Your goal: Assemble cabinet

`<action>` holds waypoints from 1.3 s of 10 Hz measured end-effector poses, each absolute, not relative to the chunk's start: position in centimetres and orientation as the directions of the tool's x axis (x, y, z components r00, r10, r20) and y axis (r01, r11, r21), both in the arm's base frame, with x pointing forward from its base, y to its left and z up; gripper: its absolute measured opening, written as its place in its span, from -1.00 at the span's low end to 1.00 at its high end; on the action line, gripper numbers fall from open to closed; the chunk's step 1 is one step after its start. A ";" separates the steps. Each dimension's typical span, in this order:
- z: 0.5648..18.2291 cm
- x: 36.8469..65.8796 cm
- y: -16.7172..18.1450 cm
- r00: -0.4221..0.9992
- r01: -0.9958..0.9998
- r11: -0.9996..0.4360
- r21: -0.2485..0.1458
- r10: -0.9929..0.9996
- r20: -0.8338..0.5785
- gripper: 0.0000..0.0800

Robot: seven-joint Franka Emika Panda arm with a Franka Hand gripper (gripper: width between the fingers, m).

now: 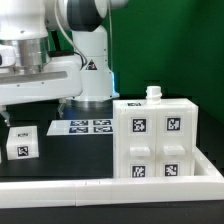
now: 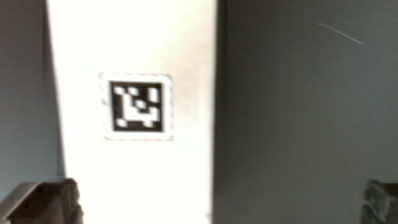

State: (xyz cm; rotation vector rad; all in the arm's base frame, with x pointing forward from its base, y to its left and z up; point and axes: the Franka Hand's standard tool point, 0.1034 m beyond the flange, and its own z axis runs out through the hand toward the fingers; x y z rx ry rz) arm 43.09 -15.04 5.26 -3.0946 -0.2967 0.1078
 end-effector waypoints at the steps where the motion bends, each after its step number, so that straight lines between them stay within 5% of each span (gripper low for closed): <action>1: 4.6 43.1 -15.9 0.982 0.179 -0.984 -0.022 0.180 -0.063 0.99; 11: 1.1 41.5 -16.8 0.977 0.187 -0.982 -0.012 0.187 -0.105 0.99; 12: 1.1 41.5 -16.7 0.976 0.188 -0.982 -0.012 0.188 -0.106 0.68; 13: 1.1 41.5 -16.7 0.976 0.188 -0.982 -0.012 0.188 -0.106 0.68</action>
Offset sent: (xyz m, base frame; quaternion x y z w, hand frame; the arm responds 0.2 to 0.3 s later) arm 0.0064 -0.0157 -0.0108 -0.0129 0.0062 -0.0003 0.9999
